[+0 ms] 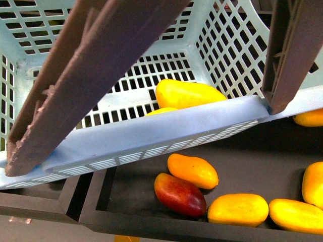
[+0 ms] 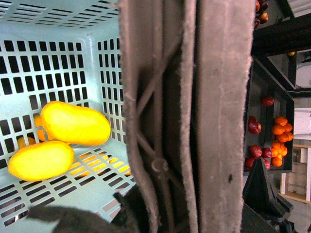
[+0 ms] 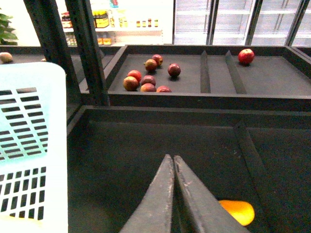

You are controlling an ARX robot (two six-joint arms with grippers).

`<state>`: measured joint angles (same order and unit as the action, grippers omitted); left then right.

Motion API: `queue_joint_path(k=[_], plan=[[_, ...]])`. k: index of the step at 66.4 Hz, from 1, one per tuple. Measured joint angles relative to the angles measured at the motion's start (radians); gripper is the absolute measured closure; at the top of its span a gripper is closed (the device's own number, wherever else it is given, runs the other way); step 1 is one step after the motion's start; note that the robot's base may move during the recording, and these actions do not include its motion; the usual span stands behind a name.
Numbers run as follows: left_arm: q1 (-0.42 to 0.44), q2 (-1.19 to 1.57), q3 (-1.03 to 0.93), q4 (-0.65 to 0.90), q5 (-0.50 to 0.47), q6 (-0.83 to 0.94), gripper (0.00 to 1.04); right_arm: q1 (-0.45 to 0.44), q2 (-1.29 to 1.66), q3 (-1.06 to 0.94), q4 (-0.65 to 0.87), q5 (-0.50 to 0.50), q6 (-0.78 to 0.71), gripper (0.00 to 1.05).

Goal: Pick lemon and mango into basket

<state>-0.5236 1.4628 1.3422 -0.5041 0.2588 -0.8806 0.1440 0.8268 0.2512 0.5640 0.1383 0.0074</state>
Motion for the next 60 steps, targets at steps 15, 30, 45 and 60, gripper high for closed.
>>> queue_joint_path(k=[15, 30, 45, 60], plan=[[0.0, 0.0, 0.0, 0.0, 0.001, 0.0, 0.9, -0.071, -0.139, -0.112, -0.024, -0.082, -0.002, 1.03], [0.0, 0.0, 0.0, 0.0, -0.004, 0.001, 0.9, -0.14, -0.249, -0.168, -0.079, -0.136, -0.003, 1.03], [0.0, 0.0, 0.0, 0.0, -0.003, 0.001, 0.9, -0.14, -0.349, -0.201, -0.144, -0.136, -0.003, 1.03], [0.0, 0.0, 0.0, 0.0, -0.001, 0.001, 0.9, -0.14, -0.425, -0.234, -0.168, -0.136, -0.003, 1.03]])
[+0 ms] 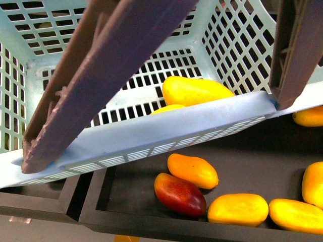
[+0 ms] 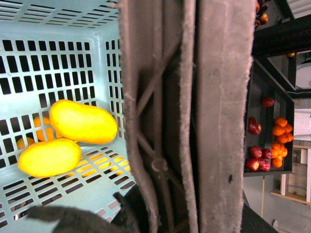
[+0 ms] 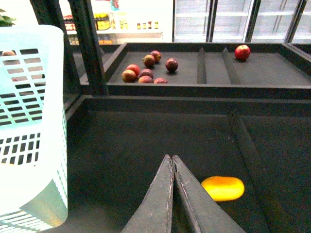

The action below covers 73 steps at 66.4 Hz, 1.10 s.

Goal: Pick lemon and mango into basket

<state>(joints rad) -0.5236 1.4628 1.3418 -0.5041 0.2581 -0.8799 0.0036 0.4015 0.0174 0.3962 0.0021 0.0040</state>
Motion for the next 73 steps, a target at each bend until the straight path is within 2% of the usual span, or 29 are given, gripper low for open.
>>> queue_joint_path(k=[46, 53, 65, 68, 73], plan=[[0.0, 0.0, 0.0, 0.0, 0.0, 0.0, 0.9, 0.0, -0.223, 0.0, -0.217, 0.0, 0.0, 1.03], [0.0, 0.0, 0.0, 0.0, 0.0, 0.0, 0.9, 0.0, -0.358, 0.0, -0.381, 0.0, -0.001, 1.03], [0.0, 0.0, 0.0, 0.0, -0.002, 0.002, 0.9, 0.0, -0.393, 0.0, -0.394, 0.0, -0.001, 1.03], [0.0, 0.0, 0.0, 0.0, -0.001, 0.0, 0.9, 0.0, -0.394, 0.0, -0.394, 0.0, -0.001, 1.0], [0.0, 0.0, 0.0, 0.0, 0.0, -0.001, 0.9, 0.0, -0.394, 0.0, -0.395, 0.0, -0.001, 0.87]])
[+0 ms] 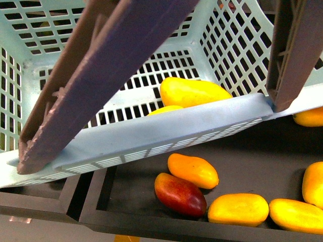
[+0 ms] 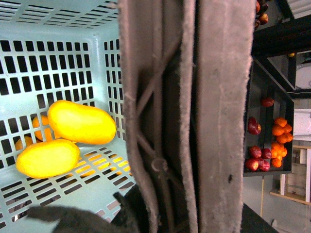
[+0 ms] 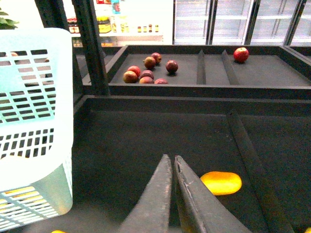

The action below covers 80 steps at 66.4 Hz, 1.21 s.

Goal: Pick lemon and mango into basket

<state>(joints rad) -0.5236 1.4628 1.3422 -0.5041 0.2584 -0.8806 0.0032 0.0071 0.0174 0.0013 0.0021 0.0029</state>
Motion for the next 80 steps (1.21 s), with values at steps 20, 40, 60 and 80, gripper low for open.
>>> queue_joint_path(k=[20, 40, 60, 80], plan=[[0.0, 0.0, 0.0, 0.0, -0.002, 0.0, 0.9, 0.0, -0.001, 0.0, 0.0, 0.002, 0.0, 0.26], [-0.007, 0.0, 0.0, 0.0, 0.014, -0.006, 0.9, 0.0, -0.002, 0.0, -0.002, 0.001, 0.0, 0.09], [0.0, 0.0, 0.0, 0.0, -0.014, 0.004, 0.9, 0.0, -0.002, 0.0, -0.002, 0.0, 0.0, 0.09], [0.0, 0.0, 0.0, 0.0, 0.007, -0.001, 0.9, 0.0, -0.003, 0.0, -0.003, -0.001, 0.0, 0.09]])
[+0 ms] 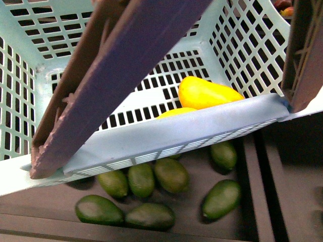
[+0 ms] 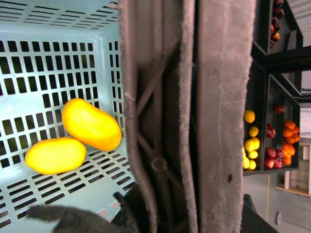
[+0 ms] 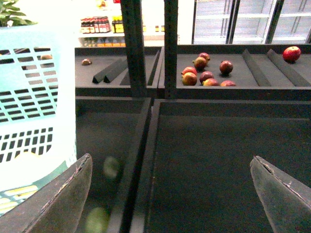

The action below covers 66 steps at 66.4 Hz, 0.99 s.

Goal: Pick lemon and mango into basket

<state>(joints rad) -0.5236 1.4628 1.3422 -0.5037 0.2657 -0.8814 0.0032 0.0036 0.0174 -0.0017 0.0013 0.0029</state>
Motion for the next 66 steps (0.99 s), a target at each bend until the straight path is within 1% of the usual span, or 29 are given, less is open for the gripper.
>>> queue_joint_path(k=[23, 54, 63, 66], plan=[[0.0, 0.0, 0.0, 0.0, -0.012, 0.004, 0.9, 0.0, 0.0, 0.0, 0.0, 0.001, 0.0, 0.09], [-0.001, 0.0, 0.0, 0.0, -0.002, 0.0, 0.9, 0.0, -0.001, 0.0, 0.0, 0.001, 0.0, 0.09], [0.013, 0.0, 0.0, 0.0, -0.016, 0.001, 0.9, -0.003, 0.0, 0.0, 0.0, -0.008, 0.0, 0.09], [0.018, -0.001, 0.0, 0.002, -0.048, 0.006, 0.9, -0.003, 0.0, 0.0, 0.0, -0.007, 0.0, 0.09]])
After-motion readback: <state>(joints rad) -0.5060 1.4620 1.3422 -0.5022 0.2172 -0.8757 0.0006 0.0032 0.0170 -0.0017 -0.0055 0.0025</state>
